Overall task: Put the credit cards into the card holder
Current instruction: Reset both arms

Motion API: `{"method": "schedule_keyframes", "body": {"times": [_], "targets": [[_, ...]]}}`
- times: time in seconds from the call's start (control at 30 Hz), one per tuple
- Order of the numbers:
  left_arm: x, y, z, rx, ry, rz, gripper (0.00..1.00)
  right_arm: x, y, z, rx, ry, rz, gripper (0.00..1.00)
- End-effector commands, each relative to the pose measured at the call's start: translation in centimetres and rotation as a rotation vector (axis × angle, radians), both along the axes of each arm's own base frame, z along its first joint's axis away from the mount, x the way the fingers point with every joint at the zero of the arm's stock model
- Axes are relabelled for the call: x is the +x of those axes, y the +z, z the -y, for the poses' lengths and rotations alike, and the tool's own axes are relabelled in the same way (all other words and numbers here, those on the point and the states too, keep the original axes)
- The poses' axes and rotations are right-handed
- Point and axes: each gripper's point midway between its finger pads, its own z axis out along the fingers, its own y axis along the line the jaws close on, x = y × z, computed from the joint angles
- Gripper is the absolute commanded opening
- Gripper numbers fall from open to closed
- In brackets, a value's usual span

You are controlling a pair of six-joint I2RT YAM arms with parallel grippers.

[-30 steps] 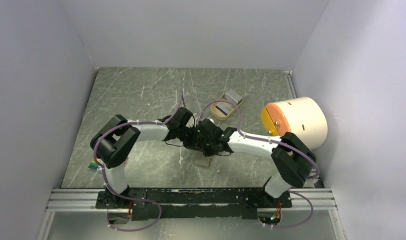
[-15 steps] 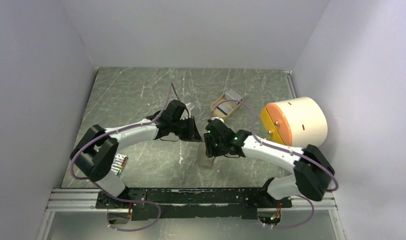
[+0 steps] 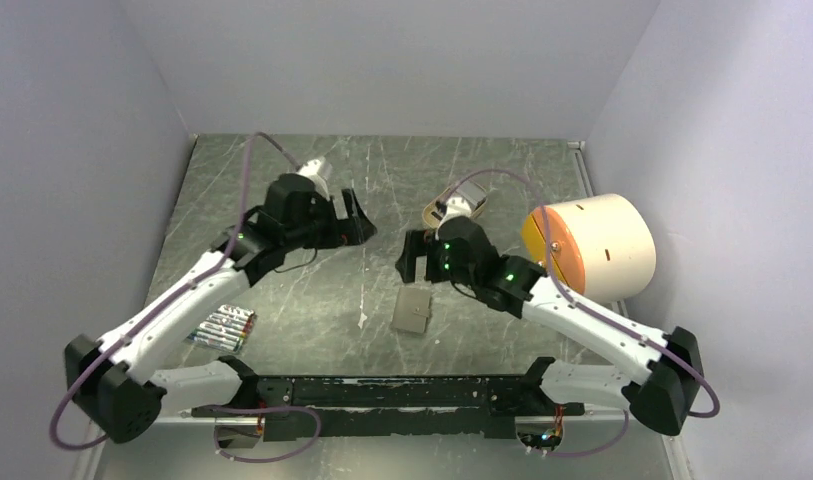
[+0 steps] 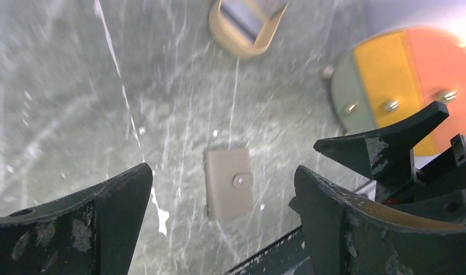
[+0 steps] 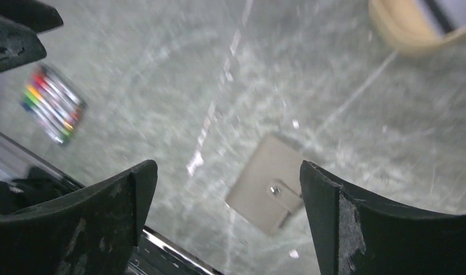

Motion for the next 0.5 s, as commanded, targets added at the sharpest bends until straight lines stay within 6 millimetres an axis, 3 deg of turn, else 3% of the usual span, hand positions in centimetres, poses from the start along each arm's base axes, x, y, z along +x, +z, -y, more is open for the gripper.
{"method": "schedule_keyframes", "body": {"times": [0.0,0.1,0.23,0.33,0.47], "targets": [[0.8,8.2,-3.9,0.075,0.084,0.247,0.99,2.4,8.7,2.1,0.012,-0.081,0.220,1.00],[0.2,11.9,-5.6,0.046,0.121,0.385,0.99,2.1,13.0,3.3,0.074,-0.103,0.319,1.00],[-2.1,15.3,-6.4,-0.019,0.088,0.477,0.99,1.3,15.9,4.9,0.155,-0.138,0.389,1.00],[-3.5,15.9,-6.6,-0.055,0.060,0.497,0.99,0.2,16.0,5.1,0.254,-0.137,0.396,1.00],[-4.3,14.3,-7.2,-0.061,0.073,0.468,0.99,-0.6,16.1,5.5,0.323,-0.140,0.396,0.99]]}}
